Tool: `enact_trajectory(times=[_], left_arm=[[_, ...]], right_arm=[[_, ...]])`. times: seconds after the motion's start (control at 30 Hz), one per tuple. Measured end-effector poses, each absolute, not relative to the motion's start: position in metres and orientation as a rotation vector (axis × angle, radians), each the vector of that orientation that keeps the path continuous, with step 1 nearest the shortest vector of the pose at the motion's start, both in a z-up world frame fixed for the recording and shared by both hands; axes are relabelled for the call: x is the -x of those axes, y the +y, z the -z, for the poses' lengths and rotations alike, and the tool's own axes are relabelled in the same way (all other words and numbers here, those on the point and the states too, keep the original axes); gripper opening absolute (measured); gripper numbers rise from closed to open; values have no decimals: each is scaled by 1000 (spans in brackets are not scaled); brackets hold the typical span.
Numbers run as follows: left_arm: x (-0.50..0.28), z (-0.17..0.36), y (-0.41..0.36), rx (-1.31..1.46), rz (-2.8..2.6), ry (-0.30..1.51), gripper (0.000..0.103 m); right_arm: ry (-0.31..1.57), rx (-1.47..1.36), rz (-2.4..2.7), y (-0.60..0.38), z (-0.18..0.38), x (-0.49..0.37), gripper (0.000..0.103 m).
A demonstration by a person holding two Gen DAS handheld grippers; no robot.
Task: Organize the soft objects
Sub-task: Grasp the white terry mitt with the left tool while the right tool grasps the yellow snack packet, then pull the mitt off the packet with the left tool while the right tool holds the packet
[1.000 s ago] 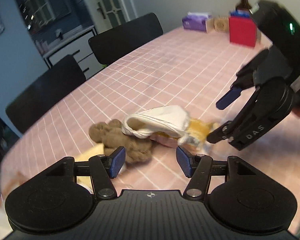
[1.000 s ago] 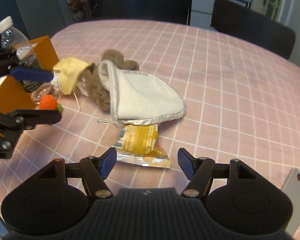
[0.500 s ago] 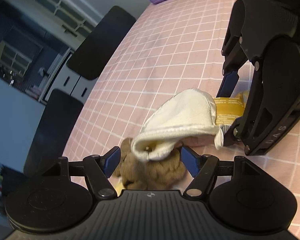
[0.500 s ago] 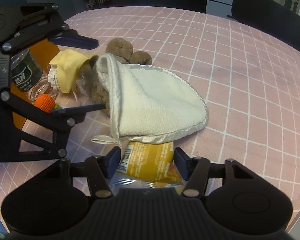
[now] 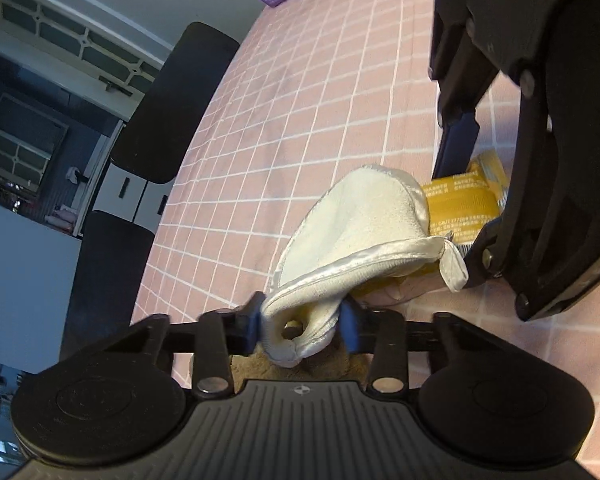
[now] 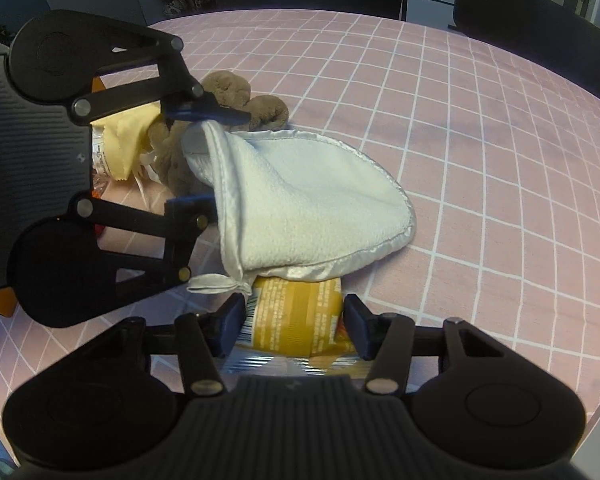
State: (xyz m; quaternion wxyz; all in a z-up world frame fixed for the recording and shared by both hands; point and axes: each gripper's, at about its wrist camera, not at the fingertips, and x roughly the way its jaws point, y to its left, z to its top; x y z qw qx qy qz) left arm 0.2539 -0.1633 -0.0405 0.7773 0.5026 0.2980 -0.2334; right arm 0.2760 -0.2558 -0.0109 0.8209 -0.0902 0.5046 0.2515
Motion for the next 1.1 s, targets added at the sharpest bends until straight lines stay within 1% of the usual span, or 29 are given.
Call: enact_trajectory(times=[0.1, 0.2, 0.23, 0.47, 0.6, 0.73, 0.77, 0.83, 0.87, 0.93, 1.0, 1.07, 1.1], left_arm=[[-253, 33, -165, -1025, 493, 654, 24], [-249, 20, -163, -924, 491, 681, 16], [-246, 15, -161, -888, 491, 690, 15], [-204, -10, -152, -758, 545, 741, 13], [-173, -7, -142, -705, 563, 816, 13], [-148, 8, -130, -647, 569, 873, 14], [-142, 12, -128, -645, 571, 878, 16], [-134, 22, -126, -635, 584, 901, 26], [-131, 27, -125, -620, 590, 912, 33], [-127, 32, -120, -566, 604, 933, 41], [-125, 30, -112, -484, 598, 944, 64], [-124, 26, -103, -396, 596, 951, 75], [-125, 23, -99, -352, 596, 951, 78]], right_arm=[[1072, 204, -518, -259, 8, -270, 49], [1070, 221, -495, -265, 6, -262, 48], [1071, 223, -487, -269, 5, -259, 47], [1096, 246, -433, -295, -1, -231, 47], [1118, 246, -435, -308, -4, -203, 47], [1127, 264, -462, -314, -5, -172, 47], [1129, 269, -469, -314, -4, -164, 47], [1129, 279, -480, -314, -3, -153, 47], [1129, 282, -481, -311, -3, -150, 48], [1124, 278, -477, -311, -3, -146, 49], [1118, 270, -480, -311, -5, -143, 55], [1103, 268, -485, -311, -9, -142, 66], [1096, 267, -487, -311, -11, -142, 69]])
